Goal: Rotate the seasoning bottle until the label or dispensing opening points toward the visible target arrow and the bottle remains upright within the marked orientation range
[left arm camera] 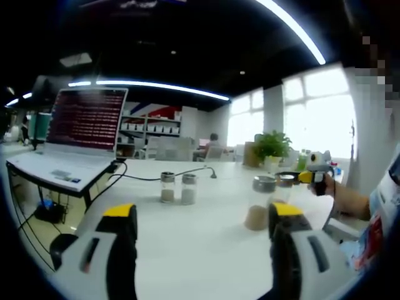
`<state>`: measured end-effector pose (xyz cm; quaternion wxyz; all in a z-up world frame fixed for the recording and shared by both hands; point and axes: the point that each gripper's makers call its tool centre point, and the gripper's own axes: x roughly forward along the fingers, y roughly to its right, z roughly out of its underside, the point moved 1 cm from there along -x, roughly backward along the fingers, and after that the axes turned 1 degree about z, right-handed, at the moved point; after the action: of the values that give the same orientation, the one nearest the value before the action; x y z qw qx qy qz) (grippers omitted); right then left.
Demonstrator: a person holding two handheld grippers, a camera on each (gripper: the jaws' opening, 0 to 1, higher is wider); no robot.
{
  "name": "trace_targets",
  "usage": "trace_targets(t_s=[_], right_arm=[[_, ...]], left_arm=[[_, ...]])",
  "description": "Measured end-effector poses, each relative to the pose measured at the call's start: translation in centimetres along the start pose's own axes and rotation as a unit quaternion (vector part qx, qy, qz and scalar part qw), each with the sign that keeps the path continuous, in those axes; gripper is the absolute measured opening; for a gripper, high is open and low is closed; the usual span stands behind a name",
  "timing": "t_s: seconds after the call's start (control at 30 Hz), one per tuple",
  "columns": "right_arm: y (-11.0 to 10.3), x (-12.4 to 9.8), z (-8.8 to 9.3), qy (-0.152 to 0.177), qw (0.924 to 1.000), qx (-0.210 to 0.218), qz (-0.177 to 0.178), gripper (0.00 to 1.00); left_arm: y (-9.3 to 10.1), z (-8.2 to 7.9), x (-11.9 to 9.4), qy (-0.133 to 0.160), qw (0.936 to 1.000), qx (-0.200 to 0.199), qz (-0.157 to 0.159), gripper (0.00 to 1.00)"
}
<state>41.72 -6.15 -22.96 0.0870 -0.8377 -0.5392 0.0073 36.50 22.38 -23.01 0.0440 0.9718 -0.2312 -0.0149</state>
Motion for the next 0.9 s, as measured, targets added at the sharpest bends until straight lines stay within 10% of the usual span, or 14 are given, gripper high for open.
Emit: trace_targets(t_s=[0.23,0.9], right_arm=[[-1.3,0.9,-0.1,-0.019,0.9966,-0.043,-0.068,0.64],[0.7,2.0,1.4,-0.088,0.9889,-0.053,-0.108,0.53]], left_arm=[[0.0,-0.1,0.2,-0.001,1.0000,0.000,0.000,0.92],[-0.7,-0.2,0.6,-0.004,1.0000,0.002,-0.001,0.92]])
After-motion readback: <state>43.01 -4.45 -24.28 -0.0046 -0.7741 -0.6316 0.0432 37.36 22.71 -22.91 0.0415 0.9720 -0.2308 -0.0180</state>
